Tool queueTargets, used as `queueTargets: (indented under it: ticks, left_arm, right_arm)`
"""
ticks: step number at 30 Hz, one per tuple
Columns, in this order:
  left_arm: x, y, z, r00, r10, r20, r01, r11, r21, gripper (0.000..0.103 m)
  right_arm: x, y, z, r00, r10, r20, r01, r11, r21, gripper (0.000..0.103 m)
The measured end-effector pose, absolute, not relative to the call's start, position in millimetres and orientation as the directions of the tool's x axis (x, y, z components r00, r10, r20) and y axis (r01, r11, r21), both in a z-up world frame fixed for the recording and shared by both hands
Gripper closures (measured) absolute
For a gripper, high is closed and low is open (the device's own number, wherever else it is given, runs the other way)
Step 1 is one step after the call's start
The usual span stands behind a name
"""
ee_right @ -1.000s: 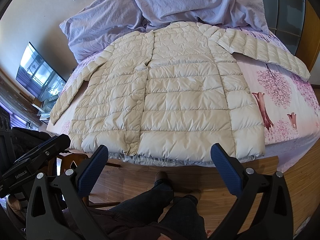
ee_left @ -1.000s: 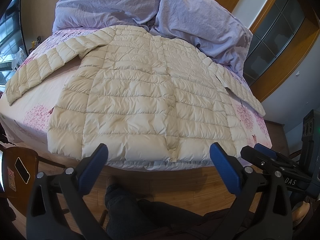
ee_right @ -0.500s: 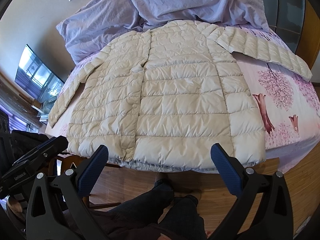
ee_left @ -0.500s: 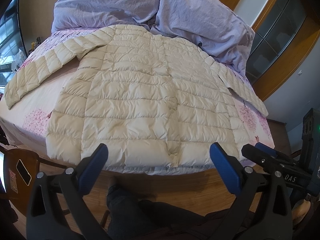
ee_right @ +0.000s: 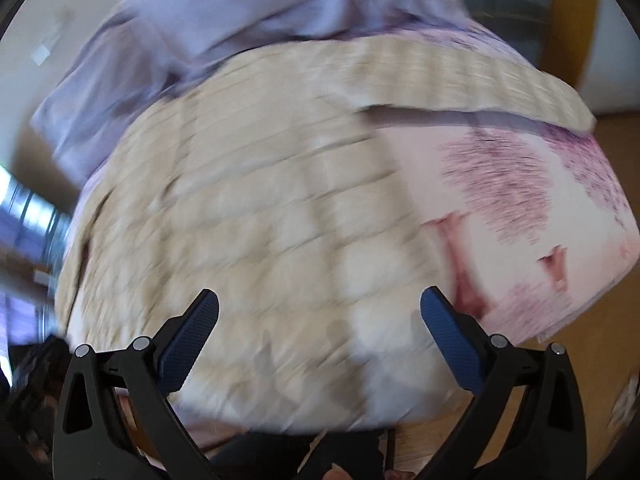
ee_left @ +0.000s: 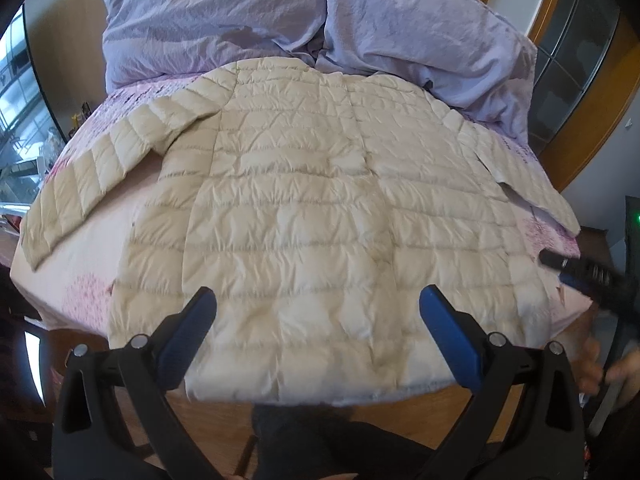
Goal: Fold large clothes
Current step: 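Move the right tool over the jacket sleeve beside the pink sheet, then grasp the jacket sleeve cuff with the right gripper and lift it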
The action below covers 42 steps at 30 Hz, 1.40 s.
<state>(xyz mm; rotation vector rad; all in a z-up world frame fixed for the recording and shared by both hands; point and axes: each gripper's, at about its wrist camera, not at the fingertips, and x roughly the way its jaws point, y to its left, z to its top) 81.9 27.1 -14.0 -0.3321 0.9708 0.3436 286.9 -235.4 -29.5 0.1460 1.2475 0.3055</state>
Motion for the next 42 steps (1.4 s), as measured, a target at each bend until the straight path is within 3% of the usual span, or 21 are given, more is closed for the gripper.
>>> queueTargets:
  ticks: [6, 11, 16, 23, 33, 35, 38, 42]
  left_arm:
    - [116.5, 40.1, -20.1, 0.491, 0.162, -0.856, -0.429, 0.9, -0.075, 0.002]
    - [141.1, 50.5, -29.3, 0.458, 0.162, -0.874, -0.439, 0.896, -0.064, 0.002]
    - [156.9, 54.5, -37.0, 0.431, 0.165, -0.887, -0.439, 0.897, -0.046, 0.002]
    - [168.3, 57.2, -43.9, 0.405, 0.165, -0.899, -0.438, 0.899, -0.032, 0.002]
    - [171.9, 70.7, -48.3, 0.395, 0.153, -0.906, -0.455, 0.889, -0.049, 0.002]
    - [171.6, 73.5, -49.6, 0.394, 0.151, -0.907, -0.458, 0.888, -0.051, 0.002]
    - [172.2, 77.7, -50.8, 0.391, 0.151, -0.908, -0.462, 0.885, -0.052, 0.002]
    - [171.3, 83.6, -52.0, 0.391, 0.151, -0.908, -0.467, 0.882, -0.055, 0.002]
  right_arm:
    - [364.9, -317.3, -51.0, 0.313, 0.206, -0.927, 0.142, 0.955, 0.26, 0.008]
    - [413.4, -388.7, -69.8, 0.318, 0.142, -0.937, 0.374, 0.89, 0.262, 0.022]
    - [435.5, -446.1, -85.3, 0.35, 0.166, -0.922, 0.562, 0.751, 0.348, 0.031]
    - [451.9, -468.6, -98.2, 0.35, 0.147, -0.925, 0.663, 0.658, 0.356, 0.037]
    - [451.1, -457.8, -100.4, 0.4, 0.187, -0.897, 0.675, 0.602, 0.426, 0.047]
    - [452.6, -456.9, -104.1, 0.404, 0.207, -0.891, 0.675, 0.59, 0.443, 0.067]
    - [455.3, -454.0, -105.1, 0.407, 0.179, -0.896, 0.676, 0.601, 0.427, 0.087]
    - [460.2, -446.1, -99.0, 0.412, 0.14, -0.901, 0.65, 0.648, 0.398, 0.096]
